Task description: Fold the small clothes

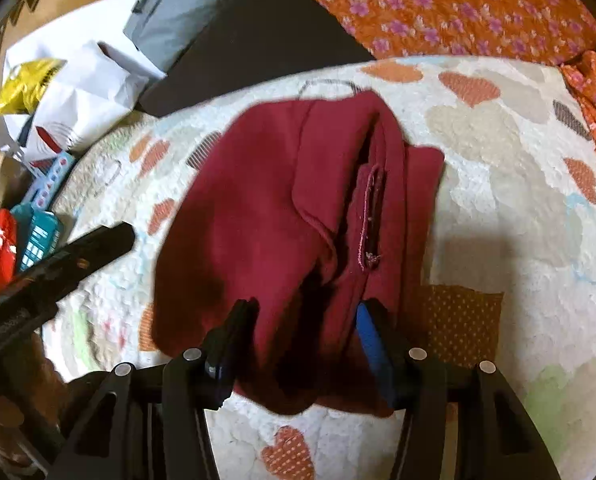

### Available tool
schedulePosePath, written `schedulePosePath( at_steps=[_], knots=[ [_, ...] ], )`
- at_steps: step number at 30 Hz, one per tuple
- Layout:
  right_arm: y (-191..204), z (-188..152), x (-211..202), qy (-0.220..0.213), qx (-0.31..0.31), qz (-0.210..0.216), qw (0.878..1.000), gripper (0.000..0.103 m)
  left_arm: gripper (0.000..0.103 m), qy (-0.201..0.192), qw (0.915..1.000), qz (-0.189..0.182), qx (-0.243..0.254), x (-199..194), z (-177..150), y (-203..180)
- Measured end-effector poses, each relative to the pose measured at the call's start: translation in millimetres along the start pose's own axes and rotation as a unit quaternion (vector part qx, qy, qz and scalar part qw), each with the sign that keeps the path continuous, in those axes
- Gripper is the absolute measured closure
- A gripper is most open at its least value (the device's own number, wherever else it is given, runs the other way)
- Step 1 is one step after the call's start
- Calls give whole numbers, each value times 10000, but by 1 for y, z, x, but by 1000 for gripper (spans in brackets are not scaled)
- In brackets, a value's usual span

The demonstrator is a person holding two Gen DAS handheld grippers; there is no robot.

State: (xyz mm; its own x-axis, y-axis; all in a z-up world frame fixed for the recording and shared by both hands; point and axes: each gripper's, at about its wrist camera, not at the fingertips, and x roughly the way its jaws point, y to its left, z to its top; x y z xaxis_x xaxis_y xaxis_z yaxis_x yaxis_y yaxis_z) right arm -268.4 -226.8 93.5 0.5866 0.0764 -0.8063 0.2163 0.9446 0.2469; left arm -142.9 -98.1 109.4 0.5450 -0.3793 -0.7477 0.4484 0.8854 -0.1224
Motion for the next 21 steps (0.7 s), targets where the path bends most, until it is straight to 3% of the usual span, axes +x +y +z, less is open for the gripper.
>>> schedulePosePath(
  at_steps=[10, 21],
  knots=[
    [35, 6, -62, -922, -442, -511, 9934, 50, 40, -331, 9994, 73, 29, -18, 2, -14],
    [29, 6, -67, -974, -260, -535, 9935, 50, 40, -430, 9989, 155, 62, -23, 3, -18]
  ],
)
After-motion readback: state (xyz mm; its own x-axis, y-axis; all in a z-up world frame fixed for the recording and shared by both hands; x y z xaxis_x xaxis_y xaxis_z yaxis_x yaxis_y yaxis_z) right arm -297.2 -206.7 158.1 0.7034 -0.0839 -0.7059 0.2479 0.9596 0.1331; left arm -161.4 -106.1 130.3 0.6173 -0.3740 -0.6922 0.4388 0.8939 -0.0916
